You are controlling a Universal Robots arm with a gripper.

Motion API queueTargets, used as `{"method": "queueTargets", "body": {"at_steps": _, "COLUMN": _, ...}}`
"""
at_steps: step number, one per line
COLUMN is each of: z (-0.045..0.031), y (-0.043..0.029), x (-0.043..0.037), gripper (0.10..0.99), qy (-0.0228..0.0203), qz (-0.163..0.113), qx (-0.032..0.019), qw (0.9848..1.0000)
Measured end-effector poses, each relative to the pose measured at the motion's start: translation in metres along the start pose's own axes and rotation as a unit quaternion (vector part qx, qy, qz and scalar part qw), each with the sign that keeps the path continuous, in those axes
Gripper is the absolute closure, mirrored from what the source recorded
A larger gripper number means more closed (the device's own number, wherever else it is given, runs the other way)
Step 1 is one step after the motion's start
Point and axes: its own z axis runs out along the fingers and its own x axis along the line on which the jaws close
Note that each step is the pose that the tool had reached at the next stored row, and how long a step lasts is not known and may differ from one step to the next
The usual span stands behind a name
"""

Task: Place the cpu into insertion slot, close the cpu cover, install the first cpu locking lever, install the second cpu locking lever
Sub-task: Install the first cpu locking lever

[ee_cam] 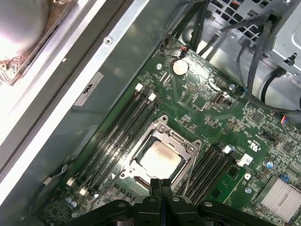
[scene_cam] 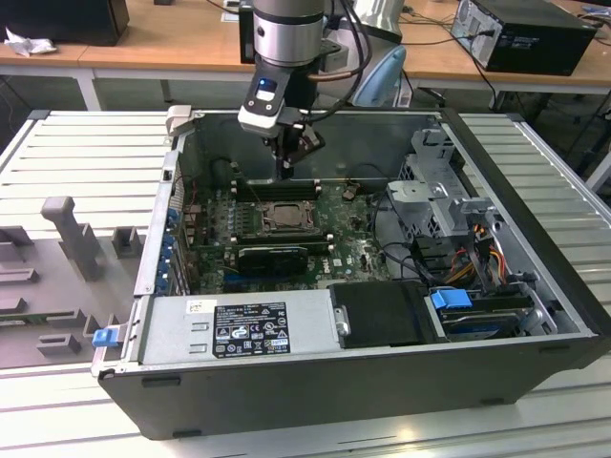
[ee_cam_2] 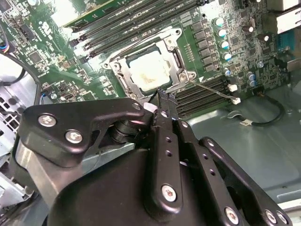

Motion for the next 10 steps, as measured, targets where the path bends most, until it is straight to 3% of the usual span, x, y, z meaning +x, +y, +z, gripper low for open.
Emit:
{"method": "queueTargets", "body": {"at_steps": 5, "z": 0.0000, "y": 0.0000, "x": 0.0000, "gripper": 0.980, "qy": 0.0007, "qz": -0.040, "qx": 0.0000, "qw": 0.9992}}
{"method": "queueTargets", "body": {"at_steps": 10, "z": 0.0000, "y": 0.0000, "x": 0.0000, "gripper": 0.980, "qy": 0.0014, "qz": -0.087, "qx": 0.0000, "qw": 0.9962}}
